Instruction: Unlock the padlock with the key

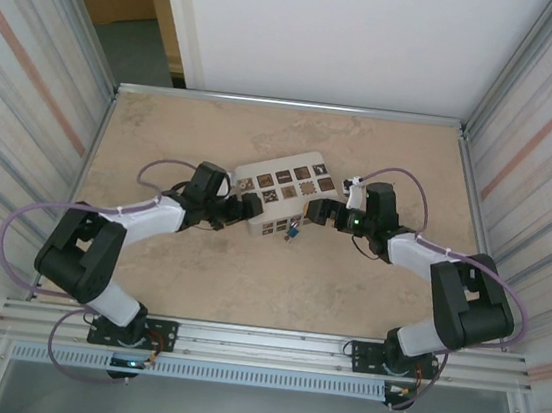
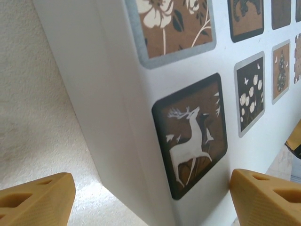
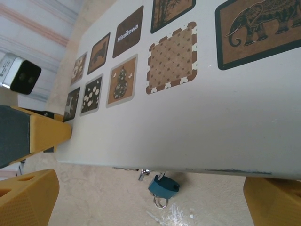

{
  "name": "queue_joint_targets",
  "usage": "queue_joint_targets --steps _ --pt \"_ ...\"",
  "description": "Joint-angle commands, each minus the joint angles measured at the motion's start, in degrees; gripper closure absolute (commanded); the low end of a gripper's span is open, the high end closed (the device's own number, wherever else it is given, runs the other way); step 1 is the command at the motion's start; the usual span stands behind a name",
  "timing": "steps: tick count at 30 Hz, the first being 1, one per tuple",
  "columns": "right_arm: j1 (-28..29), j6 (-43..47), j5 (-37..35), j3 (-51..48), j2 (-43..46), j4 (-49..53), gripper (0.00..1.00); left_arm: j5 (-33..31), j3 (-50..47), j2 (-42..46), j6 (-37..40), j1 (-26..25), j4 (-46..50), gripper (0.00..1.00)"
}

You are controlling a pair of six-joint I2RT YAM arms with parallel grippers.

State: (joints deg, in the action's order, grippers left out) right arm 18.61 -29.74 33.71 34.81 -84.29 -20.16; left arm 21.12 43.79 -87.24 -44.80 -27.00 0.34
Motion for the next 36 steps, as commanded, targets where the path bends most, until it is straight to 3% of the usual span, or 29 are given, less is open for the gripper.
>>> queue_joint_targets --steps 1,9,12,16,22,28,36 --pt "-0.65 2.62 0.67 -2.61 3.47 -2.39 0.02 -1.22 -0.63 3.18 -0.42 -0.33 4.13 0.15" --pt "0.32 1.00 1.37 -8.29 5.59 -5.71 0.07 -3.52 2.50 9.04 0.27 -1.52 4.72 0.16" --pt "2.04 0.30 2.11 -8.53 3.65 -8.34 0.13 -3.80 5.32 8.92 1.67 -3.50 5.58 0.27" --pt "4.22 -0.22 2.21 -7.53 -0.02 -11.75 0.17 -2.93 10.13 6.07 3.58 -5.82 7.33 0.43" --pt "5.79 -0.96 1.88 -5.22 -5.49 -16.08 0.21 0.62 14.14 -0.73 3.26 -5.89 4.93 0.55" --pt "7.40 0.47 0.14 -2.99 -10.12 -17.36 0.25 2.78 15.36 -6.60 0.87 -5.01 3.03 0.63" --pt "7.93 0.12 1.68 -1.75 -15.18 -21.35 0.29 2.62 14.18 -8.45 0.41 -4.90 3.21 0.66"
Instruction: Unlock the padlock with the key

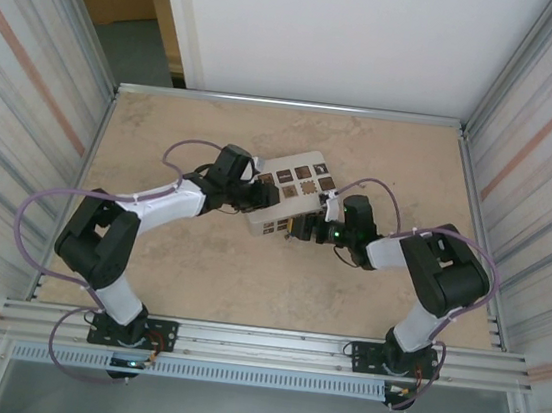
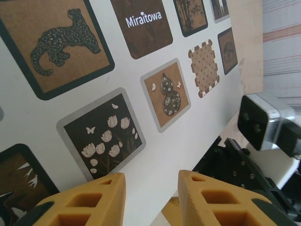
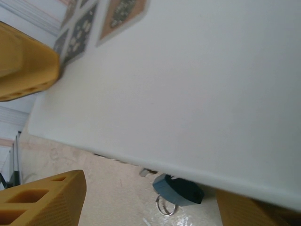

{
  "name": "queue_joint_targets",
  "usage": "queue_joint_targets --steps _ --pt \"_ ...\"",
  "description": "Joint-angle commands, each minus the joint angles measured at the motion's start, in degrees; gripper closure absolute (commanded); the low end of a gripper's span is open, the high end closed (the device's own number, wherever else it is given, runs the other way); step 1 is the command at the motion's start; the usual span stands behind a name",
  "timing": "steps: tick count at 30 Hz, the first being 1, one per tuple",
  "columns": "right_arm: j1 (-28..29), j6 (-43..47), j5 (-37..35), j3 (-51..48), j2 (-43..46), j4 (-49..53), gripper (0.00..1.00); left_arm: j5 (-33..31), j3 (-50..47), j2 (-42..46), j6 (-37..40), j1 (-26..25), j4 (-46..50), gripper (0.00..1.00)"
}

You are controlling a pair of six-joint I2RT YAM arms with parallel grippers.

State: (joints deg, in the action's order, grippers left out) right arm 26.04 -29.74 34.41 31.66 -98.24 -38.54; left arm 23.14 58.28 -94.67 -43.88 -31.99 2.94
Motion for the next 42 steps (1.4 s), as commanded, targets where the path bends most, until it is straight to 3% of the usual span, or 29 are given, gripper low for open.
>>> queue_joint_targets --steps 1,6,18,25,42 --pt "0.54 0.12 1.44 1.49 -1.60 -3.66 0.30 0.62 -0.53 -1.01 -0.65 0.17 0.52 0.66" --pt "0.59 0.03 3.31 1.48 -3.13 -6.75 0.32 0.67 -1.24 -1.03 -0.84 0.26 0.42 0.67" --pt "0.50 1.23 7.59 1.76 -4.16 -8.61 0.51 0.77 -1.85 -1.03 -0.94 0.26 0.40 0.67" --pt "0.38 2.72 9.43 0.40 -2.94 -8.61 0.54 0.86 -2.11 -0.89 -0.89 0.37 0.41 0.67" --pt "-0.20 3.91 7.83 -0.46 -1.39 -6.35 0.71 0.79 -3.09 -0.82 -1.08 0.44 -0.18 0.68"
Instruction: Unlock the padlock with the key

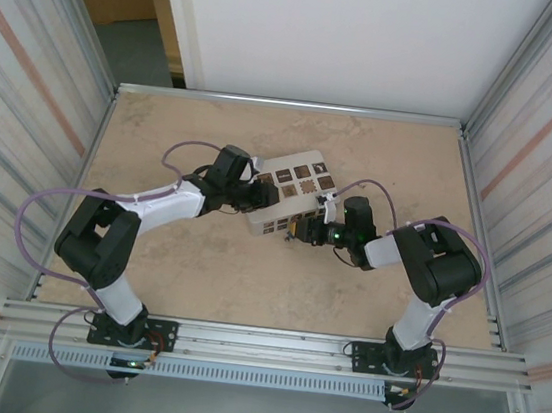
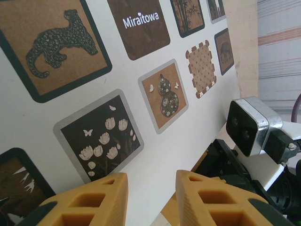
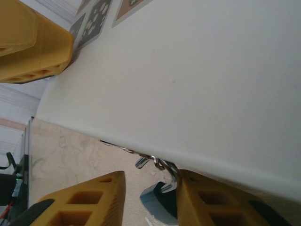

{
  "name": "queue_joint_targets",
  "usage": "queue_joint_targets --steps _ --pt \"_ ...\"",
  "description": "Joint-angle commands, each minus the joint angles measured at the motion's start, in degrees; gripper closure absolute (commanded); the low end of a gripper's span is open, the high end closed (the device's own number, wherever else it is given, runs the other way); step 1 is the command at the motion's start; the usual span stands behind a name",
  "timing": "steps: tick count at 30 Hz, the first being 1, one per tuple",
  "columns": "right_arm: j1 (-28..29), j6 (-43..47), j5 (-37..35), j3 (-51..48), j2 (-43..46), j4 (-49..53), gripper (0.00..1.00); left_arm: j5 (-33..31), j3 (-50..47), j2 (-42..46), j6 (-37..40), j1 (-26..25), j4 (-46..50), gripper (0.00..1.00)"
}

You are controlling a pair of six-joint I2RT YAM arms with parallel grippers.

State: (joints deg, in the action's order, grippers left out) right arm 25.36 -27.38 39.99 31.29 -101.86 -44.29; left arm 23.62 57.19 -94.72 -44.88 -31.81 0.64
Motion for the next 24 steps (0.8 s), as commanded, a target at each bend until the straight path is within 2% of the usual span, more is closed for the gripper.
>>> queue_joint_targets --steps 1,15,24 --pt "0.47 1.71 1.99 -0.08 2.30 -0.09 0.73 0.39 -2.06 -0.76 -0.11 0.30 2.12 0.68" --pt "0.30 0.46 -1.92 -0.76 3.87 1.86 0.95 0.12 -3.86 0.25 -0.17 0.52 2.21 0.69" --pt "0.11 -8.79 -7.77 -2.80 4.61 -3.11 0.99 -0.02 -6.90 1.57 -0.75 -1.01 1.81 0.69"
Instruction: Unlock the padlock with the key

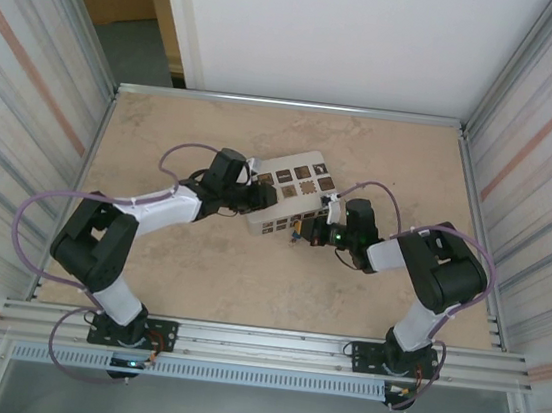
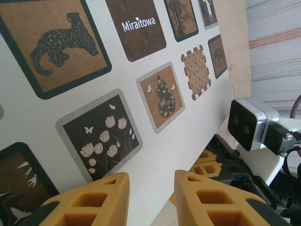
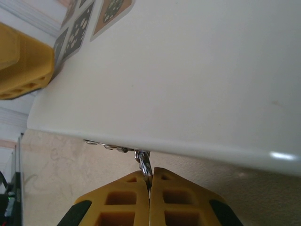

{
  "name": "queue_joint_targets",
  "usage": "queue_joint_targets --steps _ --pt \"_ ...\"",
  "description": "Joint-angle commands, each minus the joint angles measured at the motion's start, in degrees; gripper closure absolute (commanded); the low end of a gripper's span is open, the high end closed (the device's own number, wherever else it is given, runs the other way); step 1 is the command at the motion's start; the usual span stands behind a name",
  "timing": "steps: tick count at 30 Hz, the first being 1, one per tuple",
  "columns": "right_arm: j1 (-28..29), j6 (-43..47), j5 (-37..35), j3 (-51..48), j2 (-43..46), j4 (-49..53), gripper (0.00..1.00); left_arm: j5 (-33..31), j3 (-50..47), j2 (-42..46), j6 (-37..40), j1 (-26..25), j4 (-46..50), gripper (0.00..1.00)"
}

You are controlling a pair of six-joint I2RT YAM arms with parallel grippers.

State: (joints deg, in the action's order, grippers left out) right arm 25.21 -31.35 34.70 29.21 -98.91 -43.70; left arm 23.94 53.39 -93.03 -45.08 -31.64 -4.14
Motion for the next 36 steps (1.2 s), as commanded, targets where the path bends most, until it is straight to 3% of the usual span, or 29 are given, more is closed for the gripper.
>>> queue_joint_targets --steps 1,12,36 --pt "0.32 -6.16 -3.04 -0.82 1.62 -4.59 0.99 -0.38 -3.41 0.04 -0.69 -1.36 6.52 0.69" --pt "0.85 -17.05 -11.67 0.82 1.48 -6.09 1.00 -0.89 -6.79 0.84 -1.52 -2.11 5.37 0.69" --pt "-2.40 -20.24 -15.45 3.03 1.20 -6.35 1.00 -0.24 -8.83 4.32 -2.34 -1.23 4.88 0.69"
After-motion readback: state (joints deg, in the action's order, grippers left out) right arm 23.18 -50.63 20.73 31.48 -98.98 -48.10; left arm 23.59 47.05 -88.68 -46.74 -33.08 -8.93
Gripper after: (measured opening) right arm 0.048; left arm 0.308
